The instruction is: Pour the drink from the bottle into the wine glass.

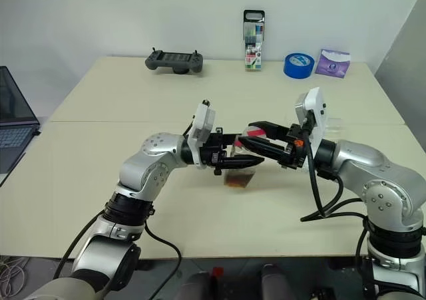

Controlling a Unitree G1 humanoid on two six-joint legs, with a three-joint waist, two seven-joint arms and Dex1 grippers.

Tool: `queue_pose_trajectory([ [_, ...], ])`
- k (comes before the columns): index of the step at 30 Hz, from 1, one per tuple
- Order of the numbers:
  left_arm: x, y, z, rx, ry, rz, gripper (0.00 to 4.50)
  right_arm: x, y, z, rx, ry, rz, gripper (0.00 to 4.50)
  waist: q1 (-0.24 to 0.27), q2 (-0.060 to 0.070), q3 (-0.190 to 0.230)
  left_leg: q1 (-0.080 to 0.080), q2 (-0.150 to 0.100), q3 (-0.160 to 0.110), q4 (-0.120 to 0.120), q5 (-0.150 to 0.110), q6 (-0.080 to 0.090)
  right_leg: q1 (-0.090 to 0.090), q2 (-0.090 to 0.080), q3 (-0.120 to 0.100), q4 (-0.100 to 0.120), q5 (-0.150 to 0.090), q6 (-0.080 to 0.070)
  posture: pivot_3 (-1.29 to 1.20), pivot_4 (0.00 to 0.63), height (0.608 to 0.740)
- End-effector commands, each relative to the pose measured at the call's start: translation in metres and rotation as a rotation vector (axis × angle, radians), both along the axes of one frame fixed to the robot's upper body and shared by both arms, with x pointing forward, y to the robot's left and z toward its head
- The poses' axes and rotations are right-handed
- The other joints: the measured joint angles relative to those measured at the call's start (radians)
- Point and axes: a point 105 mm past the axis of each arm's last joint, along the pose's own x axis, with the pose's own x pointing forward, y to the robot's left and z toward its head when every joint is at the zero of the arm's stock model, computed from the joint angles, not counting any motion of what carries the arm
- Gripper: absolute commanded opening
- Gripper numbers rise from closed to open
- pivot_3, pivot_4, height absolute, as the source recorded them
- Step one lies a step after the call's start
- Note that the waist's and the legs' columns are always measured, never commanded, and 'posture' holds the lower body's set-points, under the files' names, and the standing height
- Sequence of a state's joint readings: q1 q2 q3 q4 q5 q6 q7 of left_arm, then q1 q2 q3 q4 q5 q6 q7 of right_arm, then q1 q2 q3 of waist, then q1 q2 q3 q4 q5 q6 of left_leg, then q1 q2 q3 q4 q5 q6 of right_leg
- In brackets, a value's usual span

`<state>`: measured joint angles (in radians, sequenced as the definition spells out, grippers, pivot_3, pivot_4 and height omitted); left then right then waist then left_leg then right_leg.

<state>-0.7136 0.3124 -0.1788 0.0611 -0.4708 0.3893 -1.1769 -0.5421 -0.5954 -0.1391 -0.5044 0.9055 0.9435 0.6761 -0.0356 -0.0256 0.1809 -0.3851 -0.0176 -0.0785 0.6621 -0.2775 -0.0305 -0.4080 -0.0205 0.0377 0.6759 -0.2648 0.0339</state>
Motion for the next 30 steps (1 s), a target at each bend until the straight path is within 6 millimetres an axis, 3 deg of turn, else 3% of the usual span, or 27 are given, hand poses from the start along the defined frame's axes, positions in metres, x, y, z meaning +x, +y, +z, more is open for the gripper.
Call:
queue_pose_trajectory([
  [1,0.018,0.023,0.003,-0.009,0.005,0.152,2.17,-0.026,0.014,0.005,-0.016,-0.069,0.158,1.86,0.001,0.000,0.000,0.000,0.000,0.000,0.000,0.000,0.000,0.000,0.000,0.000,0.000,0.000,0.000,0.00,0.150,0.740],
  [6,0.017,0.022,0.002,-0.009,0.006,0.156,2.17,-0.029,0.021,0.009,-0.024,-0.076,0.170,1.86,0.004,0.000,0.000,0.000,-0.001,0.001,0.001,0.000,0.000,0.000,-0.001,0.000,0.000,0.000,0.000,0.00,0.150,0.740],
  [14,0.020,0.018,0.001,-0.022,0.002,0.164,2.17,-0.028,0.035,0.021,-0.068,-0.148,0.110,4.49,0.006,0.000,0.000,-0.001,-0.001,-0.001,0.001,0.000,0.000,0.000,-0.002,0.000,0.000,0.000,0.000,0.00,0.150,0.740],
  [19,0.022,0.018,0.001,-0.044,-0.007,0.181,2.17,-0.017,0.027,0.036,-0.009,-0.214,-0.041,4.50,0.006,0.000,0.000,-0.002,-0.002,0.000,0.001,0.000,0.000,0.000,-0.003,0.001,-0.002,0.000,0.000,0.00,0.150,0.740],
  [23,0.032,0.019,0.009,-0.115,-0.020,0.244,2.17,-0.001,0.012,0.047,0.082,-0.234,-0.283,4.50,0.006,0.000,0.000,-0.002,-0.002,-0.001,0.001,0.000,0.000,0.000,-0.003,0.001,-0.001,0.000,0.000,0.00,0.150,0.740],
  [26,0.036,0.019,0.014,-0.177,-0.002,0.268,2.17,-0.005,0.019,0.041,0.112,-0.202,-0.298,4.50,0.007,0.000,0.000,-0.002,-0.002,-0.002,0.001,0.000,0.000,0.000,-0.003,0.001,0.000,0.000,0.000,0.00,0.150,0.740],
  [30,0.031,0.011,0.016,-0.236,0.005,0.234,2.17,0.009,0.028,0.021,0.079,-0.163,-0.381,4.50,0.006,0.000,0.000,-0.003,-0.002,-0.001,0.001,0.000,-0.001,0.000,-0.004,0.001,-0.001,0.000,0.000,0.00,0.150,0.740],
])
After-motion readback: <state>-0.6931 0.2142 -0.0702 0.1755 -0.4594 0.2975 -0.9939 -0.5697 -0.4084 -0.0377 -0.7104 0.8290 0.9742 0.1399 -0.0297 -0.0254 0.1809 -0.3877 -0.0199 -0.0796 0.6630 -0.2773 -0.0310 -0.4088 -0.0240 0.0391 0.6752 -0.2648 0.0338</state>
